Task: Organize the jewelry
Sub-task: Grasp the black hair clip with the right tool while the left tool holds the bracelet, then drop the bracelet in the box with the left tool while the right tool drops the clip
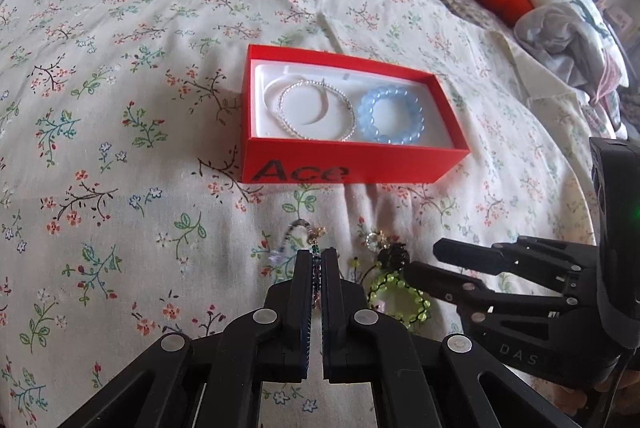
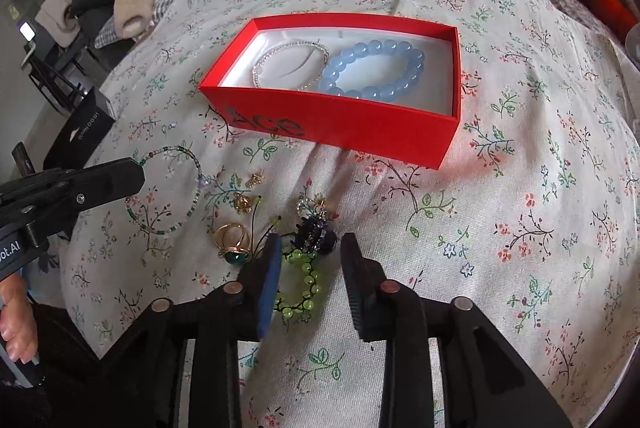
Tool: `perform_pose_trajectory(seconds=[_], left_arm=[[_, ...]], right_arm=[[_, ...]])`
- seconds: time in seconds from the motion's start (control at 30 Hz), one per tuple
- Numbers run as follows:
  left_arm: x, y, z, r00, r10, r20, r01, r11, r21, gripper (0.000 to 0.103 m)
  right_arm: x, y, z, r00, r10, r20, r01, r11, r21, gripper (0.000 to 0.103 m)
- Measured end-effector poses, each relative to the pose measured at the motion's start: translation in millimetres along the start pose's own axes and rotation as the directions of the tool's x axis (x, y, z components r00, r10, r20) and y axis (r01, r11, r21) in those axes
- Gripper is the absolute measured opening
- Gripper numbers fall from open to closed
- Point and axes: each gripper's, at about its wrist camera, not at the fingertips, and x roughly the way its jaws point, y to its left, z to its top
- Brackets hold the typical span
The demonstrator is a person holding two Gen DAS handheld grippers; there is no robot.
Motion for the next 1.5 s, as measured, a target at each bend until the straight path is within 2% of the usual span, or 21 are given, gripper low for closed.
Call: perform_pose_trajectory(seconds=[0.17,0.5,0.6,0.8,1.17,1.5], left_arm=[[5.8,4.0,-3.5,1.000,0.015,-0.027,-0.015,1.000,-0.012,0.000],[8.7,9.3,-1.1,0.999,0.023,-0.034,-0.024,1.000,-0.020,0.000],[9.9,10.6,-0.6,0.999,0.025,-0.037,-0.026,0.999,-0.022,0.000],[10.9,10.6,0.5,0.999,0.033,-0.032,-0.034,0.999,-0.016,0.000],[-4.3,-1.1,8.6,0.998,0.055,0.034,-0.055,0.998,0.012,0.000],[-14.0,-17.0,32.1,0.993,0.006,0.120,-0.006,1.000,0.000,0.000]], right_arm=[[12.2,3.3,-1.1,0.999,-0.009,-0.033,0.008,1.000,-0.014,0.040],[22.8,-3.5,10.5,0.999,-0.046,-0.025,0.047,0.998,0.032,0.040],[23.0,-3.4,11.7,0.999,-0.044,-0.024,0.045,0.998,0.033,0.029],[20.6,-2.6,13.6,0.999,-0.030,-0.034,0.031,0.999,0.037,0.028],[-10.0,-7.9,21.0,1.000,-0.008,0.010,0.007,0.998,0.069,0.028],[-41.4,-17.0,36.8,0.995,0.004,0.097,-0.014,0.995,0.098,0.029]])
